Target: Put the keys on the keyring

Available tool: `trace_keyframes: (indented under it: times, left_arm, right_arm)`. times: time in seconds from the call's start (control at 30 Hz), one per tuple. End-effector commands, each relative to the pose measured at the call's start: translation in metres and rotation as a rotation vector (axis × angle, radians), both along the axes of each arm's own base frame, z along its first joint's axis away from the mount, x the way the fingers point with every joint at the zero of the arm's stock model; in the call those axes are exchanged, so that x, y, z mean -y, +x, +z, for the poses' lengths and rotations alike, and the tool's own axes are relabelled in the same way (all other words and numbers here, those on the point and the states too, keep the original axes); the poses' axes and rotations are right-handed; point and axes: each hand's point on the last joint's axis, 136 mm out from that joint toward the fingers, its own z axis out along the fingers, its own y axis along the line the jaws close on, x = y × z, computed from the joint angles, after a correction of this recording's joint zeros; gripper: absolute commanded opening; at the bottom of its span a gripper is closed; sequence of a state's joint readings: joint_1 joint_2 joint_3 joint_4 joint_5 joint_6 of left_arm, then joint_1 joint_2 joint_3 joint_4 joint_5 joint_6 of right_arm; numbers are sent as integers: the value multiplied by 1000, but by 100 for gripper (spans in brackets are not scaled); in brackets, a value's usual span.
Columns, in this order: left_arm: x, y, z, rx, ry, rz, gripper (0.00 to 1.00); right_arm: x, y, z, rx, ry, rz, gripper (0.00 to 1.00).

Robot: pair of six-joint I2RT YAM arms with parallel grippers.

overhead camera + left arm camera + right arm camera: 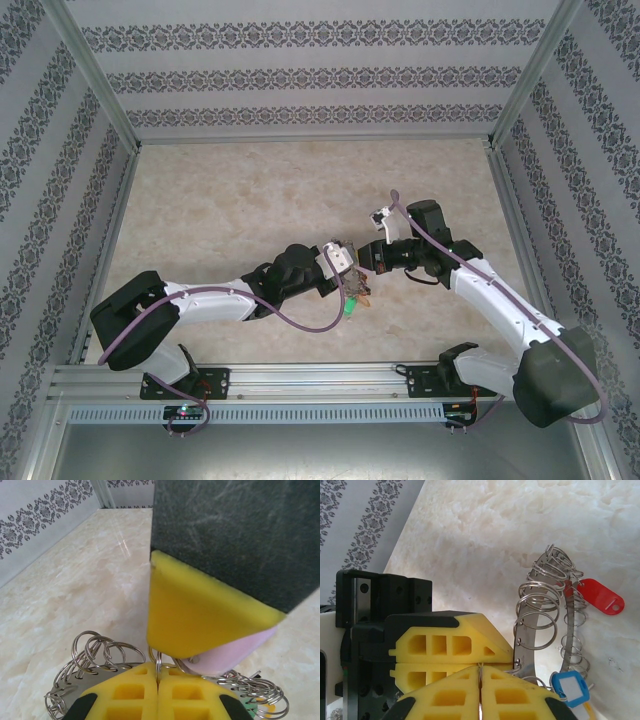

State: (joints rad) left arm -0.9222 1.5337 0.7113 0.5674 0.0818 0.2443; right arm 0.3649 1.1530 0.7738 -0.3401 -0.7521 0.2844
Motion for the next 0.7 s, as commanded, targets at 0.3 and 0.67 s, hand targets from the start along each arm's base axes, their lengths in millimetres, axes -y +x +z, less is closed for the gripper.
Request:
trace_keyframes:
  times: [0.3,0.67]
  left_arm:
    - [-2,12,24,47,-33,34,0]
    - [0,15,30,23,-54,35,0]
  right_arm:
    - [10,8,0,18,-28,-64,0]
    - [5,7,14,48,0,-37,0]
